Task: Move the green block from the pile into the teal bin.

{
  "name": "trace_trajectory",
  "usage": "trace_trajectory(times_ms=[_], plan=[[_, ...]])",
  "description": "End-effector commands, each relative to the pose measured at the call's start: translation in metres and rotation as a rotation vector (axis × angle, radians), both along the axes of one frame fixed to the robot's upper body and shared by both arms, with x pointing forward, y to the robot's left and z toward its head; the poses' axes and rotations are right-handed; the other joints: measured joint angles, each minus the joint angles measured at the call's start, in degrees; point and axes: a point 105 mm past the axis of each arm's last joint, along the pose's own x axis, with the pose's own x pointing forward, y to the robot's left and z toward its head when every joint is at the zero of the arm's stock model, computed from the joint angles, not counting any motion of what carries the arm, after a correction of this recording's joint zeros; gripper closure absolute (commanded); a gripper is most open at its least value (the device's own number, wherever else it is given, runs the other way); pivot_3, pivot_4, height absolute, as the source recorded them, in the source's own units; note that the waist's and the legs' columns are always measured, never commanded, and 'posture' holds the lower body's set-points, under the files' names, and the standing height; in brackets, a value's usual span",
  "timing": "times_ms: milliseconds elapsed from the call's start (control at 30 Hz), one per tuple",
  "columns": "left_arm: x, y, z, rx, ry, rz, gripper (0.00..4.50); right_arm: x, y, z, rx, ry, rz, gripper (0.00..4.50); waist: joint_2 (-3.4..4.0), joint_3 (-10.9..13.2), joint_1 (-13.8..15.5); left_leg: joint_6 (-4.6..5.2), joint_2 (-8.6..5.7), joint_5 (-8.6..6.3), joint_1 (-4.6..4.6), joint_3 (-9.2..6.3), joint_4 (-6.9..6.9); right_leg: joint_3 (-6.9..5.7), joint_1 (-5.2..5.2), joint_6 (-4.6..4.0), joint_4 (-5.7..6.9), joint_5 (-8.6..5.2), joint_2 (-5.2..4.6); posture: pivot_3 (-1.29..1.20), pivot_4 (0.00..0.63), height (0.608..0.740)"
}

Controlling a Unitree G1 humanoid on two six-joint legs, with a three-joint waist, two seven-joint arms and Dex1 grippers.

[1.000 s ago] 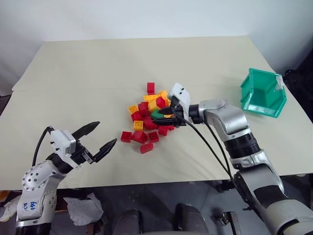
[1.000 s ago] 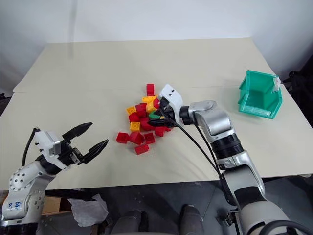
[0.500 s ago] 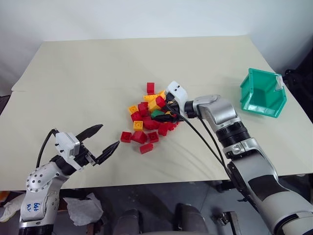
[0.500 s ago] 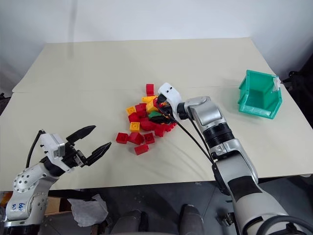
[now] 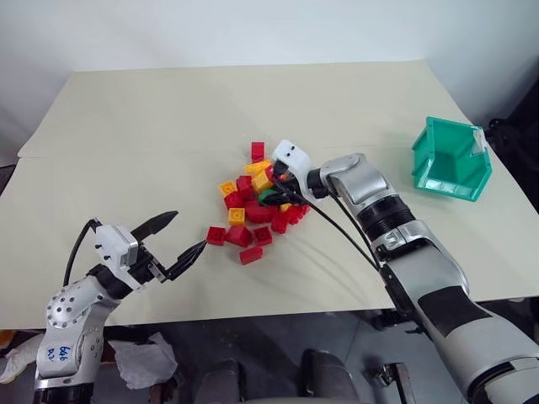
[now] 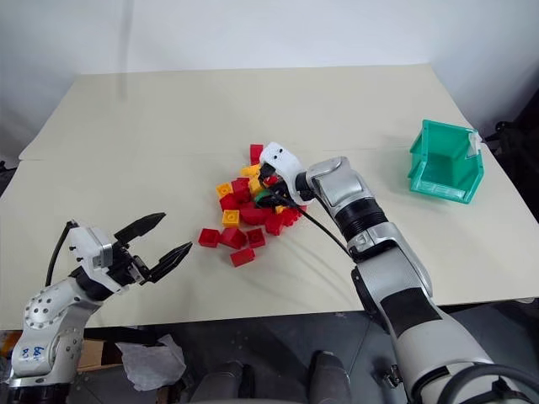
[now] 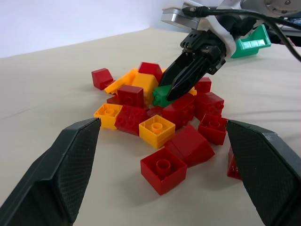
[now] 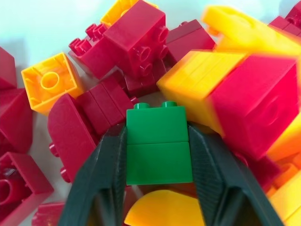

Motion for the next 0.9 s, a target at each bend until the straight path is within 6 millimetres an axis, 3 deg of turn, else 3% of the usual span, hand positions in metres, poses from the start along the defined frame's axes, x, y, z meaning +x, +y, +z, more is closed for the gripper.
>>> trace_trajectory(times_ms=[33, 233, 367, 500, 767, 900], plan=[[-0.001, -0.004, 0.008, 0.008, -0.044, -0.013, 0.0, -0.001, 0.001, 0.006, -0.015, -0.013, 0.021, 3.04, 0.0, 0.0, 0.0, 0.0, 0.0, 0.0, 0.0, 0.0, 0.0, 0.0, 0.0, 0.0, 0.0, 0.0, 0.0, 0.0, 0.15, 0.74], [0.0, -0.007, 0.009, 0.002, -0.049, -0.023, 0.0, -0.021, 0.001, 0.044, 0.185, -0.054, 0.155, 3.04, 0.0, 0.0, 0.3, 0.0, 0.0, 0.0, -0.04, -0.04, 0.0, -0.02, 0.0, 0.0, -0.02, 0.0, 0.0, 0.0, 0.15, 0.74], [0.001, -0.01, 0.01, -0.004, -0.05, -0.04, 0.0, -0.035, -0.02, 0.067, 0.323, -0.106, 0.173, 3.04, 0.0, 0.0, 0.4, 0.0, -0.01, -0.01, -0.07, -0.08, 0.0, -0.07, 0.0, 0.0, -0.06, 0.0, -0.01, 0.0, 0.15, 0.74], [0.009, -0.022, 0.011, -0.013, -0.052, -0.109, 0.0, -0.045, -0.101, 0.105, 0.532, -0.382, 0.026, 3.04, -0.01, 0.0, 1.8, 0.0, -0.05, -0.01, -0.11, -0.14, 0.02, -0.17, 0.08, 0.02, -0.15, 0.01, -0.03, 0.0, 0.15, 0.74], [0.017, -0.039, 0.021, -0.025, -0.072, -0.202, 0.0, -0.048, -0.226, 0.126, 0.562, -0.732, -0.448, 3.04, 0.0, 0.0, 1.3, 0.03, -0.01, -0.03, -0.05, 0.16, -0.07, -0.13, 0.08, 0.05, -0.42, 0.03, 0.01, 0.0, 0.15, 0.74], [0.021, -0.047, 0.025, -0.03, -0.079, -0.245, 0.0, -0.035, -0.287, 0.117, 0.429, -0.806, -0.749, 3.04, -0.01, 0.0, 1.3, 0.04, -0.03, -0.03, -0.03, 0.2, -0.06, -0.1, 0.11, 0.05, -0.43, 0.03, 0.0, 0.0, 0.15, 0.74]])
